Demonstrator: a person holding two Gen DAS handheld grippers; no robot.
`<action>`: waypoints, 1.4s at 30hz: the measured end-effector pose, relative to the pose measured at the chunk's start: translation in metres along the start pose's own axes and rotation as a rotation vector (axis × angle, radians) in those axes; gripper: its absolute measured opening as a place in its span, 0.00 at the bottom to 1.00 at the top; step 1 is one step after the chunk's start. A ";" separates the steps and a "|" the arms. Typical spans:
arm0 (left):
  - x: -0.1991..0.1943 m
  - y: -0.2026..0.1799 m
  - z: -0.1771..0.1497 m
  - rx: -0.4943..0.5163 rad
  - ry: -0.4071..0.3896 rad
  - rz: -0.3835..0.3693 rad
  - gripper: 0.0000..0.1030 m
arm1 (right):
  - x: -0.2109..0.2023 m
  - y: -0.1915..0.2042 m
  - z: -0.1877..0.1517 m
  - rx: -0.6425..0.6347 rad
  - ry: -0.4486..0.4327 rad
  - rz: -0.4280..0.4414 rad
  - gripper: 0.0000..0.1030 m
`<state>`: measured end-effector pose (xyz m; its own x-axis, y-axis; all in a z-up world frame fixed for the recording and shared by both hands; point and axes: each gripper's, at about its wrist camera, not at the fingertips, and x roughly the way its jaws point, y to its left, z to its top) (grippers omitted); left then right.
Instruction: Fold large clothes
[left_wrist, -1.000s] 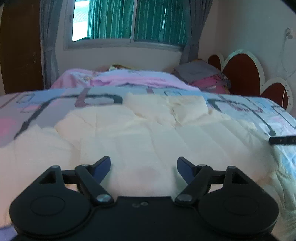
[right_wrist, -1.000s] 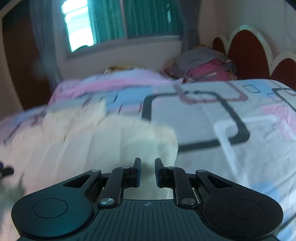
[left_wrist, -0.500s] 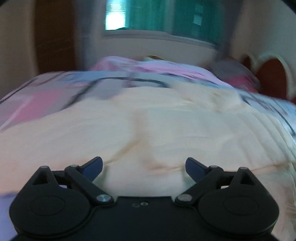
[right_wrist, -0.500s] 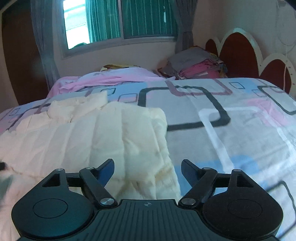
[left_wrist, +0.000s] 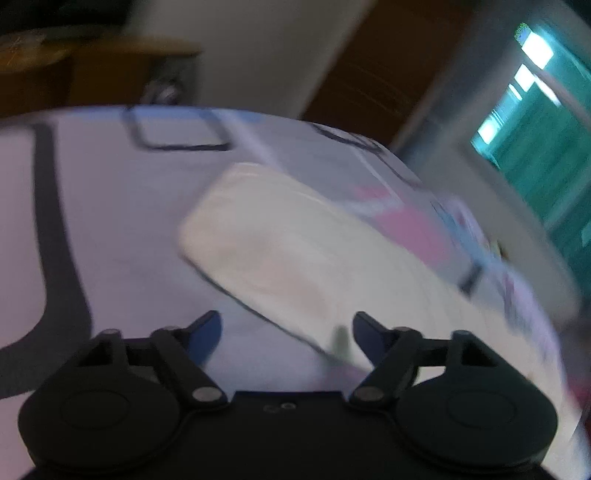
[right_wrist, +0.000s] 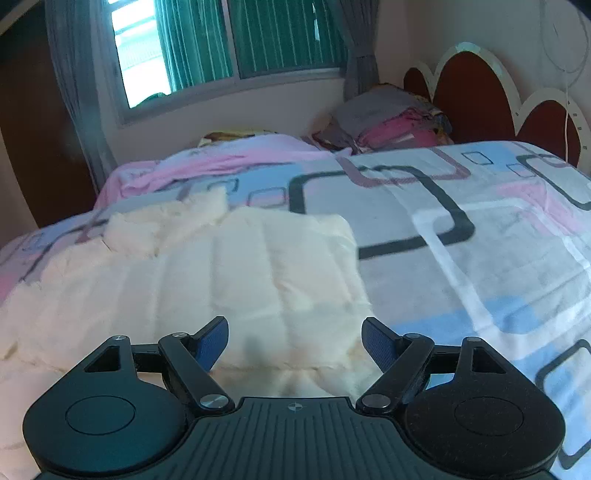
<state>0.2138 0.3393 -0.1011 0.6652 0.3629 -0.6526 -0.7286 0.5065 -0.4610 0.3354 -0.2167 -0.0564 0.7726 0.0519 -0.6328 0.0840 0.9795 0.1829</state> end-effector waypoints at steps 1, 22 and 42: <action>0.003 0.005 0.005 -0.052 -0.006 -0.022 0.70 | -0.001 0.005 0.002 -0.005 -0.005 0.001 0.77; -0.018 -0.182 -0.019 0.361 -0.089 -0.371 0.13 | -0.008 -0.024 0.013 0.079 -0.041 -0.045 0.77; -0.028 -0.423 -0.298 0.879 0.278 -0.777 0.12 | -0.052 -0.145 0.013 0.250 -0.090 -0.140 0.77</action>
<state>0.4549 -0.1185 -0.0666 0.7403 -0.4009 -0.5396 0.2827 0.9139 -0.2912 0.2913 -0.3636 -0.0401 0.7943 -0.1086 -0.5977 0.3371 0.8973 0.2850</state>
